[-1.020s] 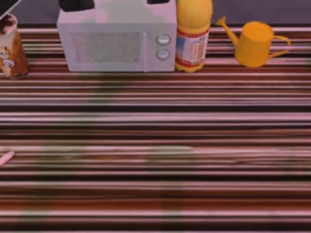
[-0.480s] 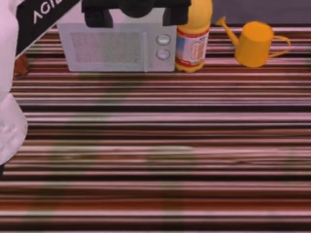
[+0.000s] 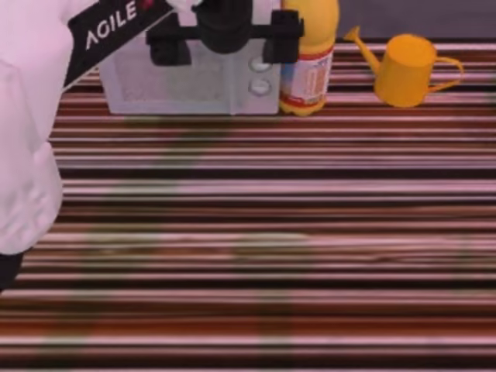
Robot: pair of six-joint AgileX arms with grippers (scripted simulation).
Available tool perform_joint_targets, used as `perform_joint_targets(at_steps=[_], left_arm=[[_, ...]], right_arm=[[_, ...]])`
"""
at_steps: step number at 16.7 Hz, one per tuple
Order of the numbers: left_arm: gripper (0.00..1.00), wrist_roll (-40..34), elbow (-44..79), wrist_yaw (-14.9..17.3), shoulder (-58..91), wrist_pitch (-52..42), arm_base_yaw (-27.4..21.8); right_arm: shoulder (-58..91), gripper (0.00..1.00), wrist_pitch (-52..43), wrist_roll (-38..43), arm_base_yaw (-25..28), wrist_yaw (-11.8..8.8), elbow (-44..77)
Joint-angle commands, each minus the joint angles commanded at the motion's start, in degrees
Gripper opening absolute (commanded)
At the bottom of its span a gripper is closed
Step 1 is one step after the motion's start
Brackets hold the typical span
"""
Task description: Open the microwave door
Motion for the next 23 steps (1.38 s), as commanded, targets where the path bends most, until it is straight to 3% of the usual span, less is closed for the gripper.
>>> perform_joint_targets(at_steps=[5, 18, 23], left_arm=[[1.00, 0.4, -0.8, 0.2, 1.3, 1.9, 0.5], [0.02, 0.4, -0.8, 0.2, 1.3, 1.9, 0.5], [0.00, 0.4, -0.8, 0.2, 1.3, 1.9, 0.5]], right_arm=[[0.0, 1.00, 0.0, 0.0, 0.0, 0.0, 0.0], [0.0, 1.00, 0.0, 0.0, 0.0, 0.0, 0.0], [0.0, 1.00, 0.0, 0.0, 0.0, 0.0, 0.0]])
